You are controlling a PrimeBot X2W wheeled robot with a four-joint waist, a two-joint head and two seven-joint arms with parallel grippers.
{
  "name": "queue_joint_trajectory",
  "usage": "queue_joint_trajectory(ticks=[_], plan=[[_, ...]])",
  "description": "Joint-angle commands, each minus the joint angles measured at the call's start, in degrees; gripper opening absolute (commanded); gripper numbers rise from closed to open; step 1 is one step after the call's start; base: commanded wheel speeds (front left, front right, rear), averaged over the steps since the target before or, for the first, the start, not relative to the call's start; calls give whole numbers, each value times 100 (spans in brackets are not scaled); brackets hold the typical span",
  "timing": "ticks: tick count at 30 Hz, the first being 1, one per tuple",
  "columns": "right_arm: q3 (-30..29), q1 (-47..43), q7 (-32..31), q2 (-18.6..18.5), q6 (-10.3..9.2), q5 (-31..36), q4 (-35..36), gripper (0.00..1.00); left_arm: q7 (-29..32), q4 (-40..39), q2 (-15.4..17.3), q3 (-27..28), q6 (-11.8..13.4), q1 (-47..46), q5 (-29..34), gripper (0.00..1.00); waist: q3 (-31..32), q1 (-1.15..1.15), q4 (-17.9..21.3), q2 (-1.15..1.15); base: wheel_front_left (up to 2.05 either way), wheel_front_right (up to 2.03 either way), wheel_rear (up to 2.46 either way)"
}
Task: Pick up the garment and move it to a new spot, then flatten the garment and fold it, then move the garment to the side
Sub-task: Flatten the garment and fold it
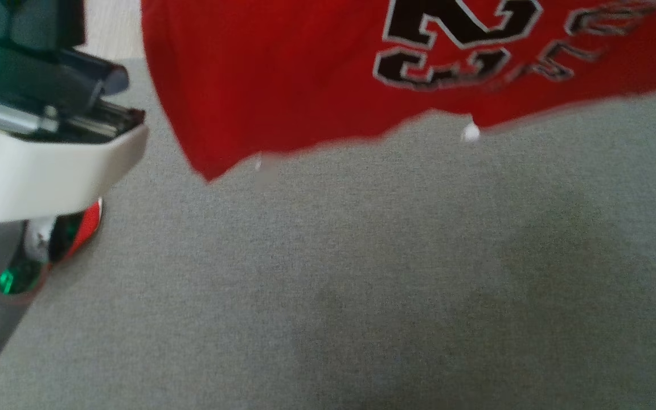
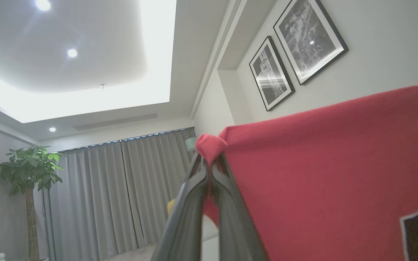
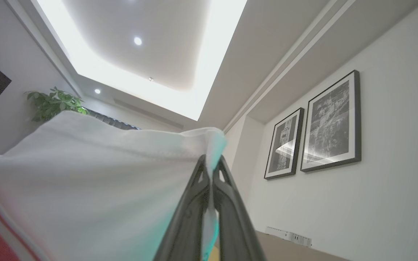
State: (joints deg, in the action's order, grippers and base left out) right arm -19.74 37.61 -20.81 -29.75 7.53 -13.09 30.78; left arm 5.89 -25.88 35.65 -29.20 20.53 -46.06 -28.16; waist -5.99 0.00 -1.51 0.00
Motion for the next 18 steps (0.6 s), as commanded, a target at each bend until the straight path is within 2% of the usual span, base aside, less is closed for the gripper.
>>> queue_joint_trajectory(ticks=[1, 5, 9, 16, 17, 18], plan=[[60, 171, -101, -179, -4, -96, 52, 0, 107, -135, 285, 364, 58, -334, 42, 0, 9, 0, 21, 0, 0, 0, 0], [206, 566, -211, -300, -4, -318, -345, 0, 250, -50, 227, 391, 15, -503, -117, 0, -50, 0, 89, 0, 0, 0, 0], [495, 938, -89, -250, -4, -573, -1123, 0, 152, 560, -47, 301, -192, -613, -421, 0, -210, 0, 150, 0, 0, 0, 0], [1146, 1764, 515, 81, -4, -702, -3034, 0, -466, 2616, -903, 154, -883, -1154, -1002, 0, -525, 0, 207, 0, 0, 0, 0], [1318, 2135, 798, 268, -4, -610, -3589, 0, -750, 3375, -1184, 172, -1108, -1414, -1131, 0, -567, 0, 223, 0, 0, 0, 0], [1380, 2348, 910, 361, -4, -563, -3881, 0, -896, 3733, -1296, 186, -1208, -1560, -1160, 0, -596, 0, 228, 0, 0, 0, 0]])
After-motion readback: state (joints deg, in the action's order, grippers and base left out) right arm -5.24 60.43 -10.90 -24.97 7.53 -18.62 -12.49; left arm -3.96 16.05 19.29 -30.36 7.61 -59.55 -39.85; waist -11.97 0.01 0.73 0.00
